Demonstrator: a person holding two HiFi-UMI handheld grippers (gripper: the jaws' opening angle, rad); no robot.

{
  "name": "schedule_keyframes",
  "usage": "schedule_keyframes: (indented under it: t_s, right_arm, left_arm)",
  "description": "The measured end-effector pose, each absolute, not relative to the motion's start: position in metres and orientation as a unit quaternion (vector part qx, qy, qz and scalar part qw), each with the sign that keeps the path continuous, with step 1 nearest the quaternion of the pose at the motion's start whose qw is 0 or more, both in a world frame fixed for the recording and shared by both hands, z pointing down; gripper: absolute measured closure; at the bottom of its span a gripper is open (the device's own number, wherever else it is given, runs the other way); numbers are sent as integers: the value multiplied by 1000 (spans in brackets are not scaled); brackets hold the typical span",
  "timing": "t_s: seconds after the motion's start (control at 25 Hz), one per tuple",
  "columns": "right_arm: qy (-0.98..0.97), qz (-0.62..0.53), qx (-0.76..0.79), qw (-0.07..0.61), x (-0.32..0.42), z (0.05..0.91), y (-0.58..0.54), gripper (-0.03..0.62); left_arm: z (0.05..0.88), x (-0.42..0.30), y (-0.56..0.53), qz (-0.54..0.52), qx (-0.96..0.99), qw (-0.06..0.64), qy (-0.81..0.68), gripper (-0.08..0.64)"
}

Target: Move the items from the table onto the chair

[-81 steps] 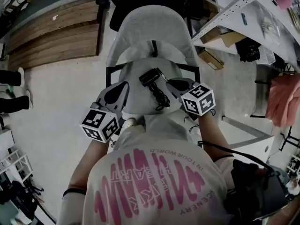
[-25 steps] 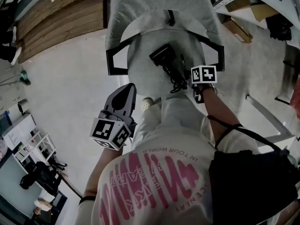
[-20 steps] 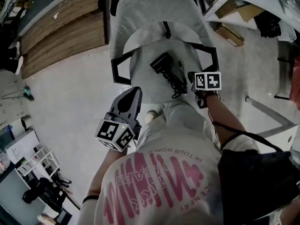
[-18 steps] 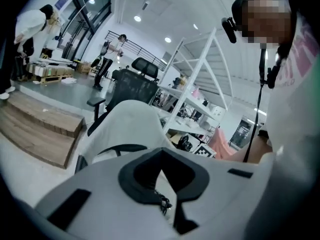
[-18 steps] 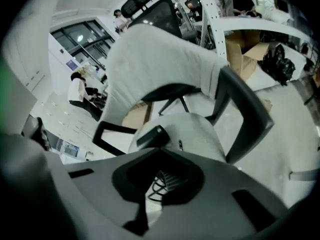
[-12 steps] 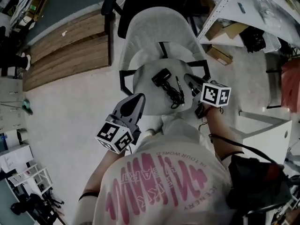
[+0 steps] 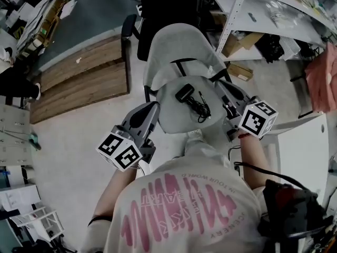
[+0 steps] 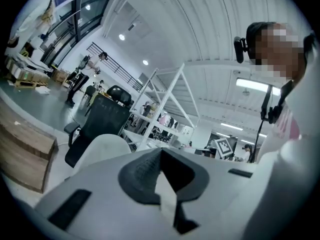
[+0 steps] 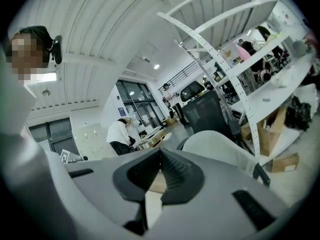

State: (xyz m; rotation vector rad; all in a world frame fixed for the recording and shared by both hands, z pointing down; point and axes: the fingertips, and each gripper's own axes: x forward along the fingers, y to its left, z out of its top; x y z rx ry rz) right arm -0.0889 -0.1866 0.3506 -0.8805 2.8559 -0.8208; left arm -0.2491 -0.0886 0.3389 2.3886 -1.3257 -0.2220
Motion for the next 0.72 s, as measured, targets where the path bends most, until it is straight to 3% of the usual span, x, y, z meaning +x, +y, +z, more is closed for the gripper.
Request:
schedule_keyframes:
  t_s: [0.24,0.52,0.72]
  right_arm:
    - [924,-231,-303,7,-91,346,-140,578]
    - [926,-202,-318,11,-65,322,-114,578]
    - [925,-196,-325,12,-48,316,-112,578]
  left_arm:
    - [325,-249,-66,-87,867,167,-461,552]
    - [312,-237,-56,-110,876,178,-435,552]
    - [318,-236,-56,-71,872,163,-457,552]
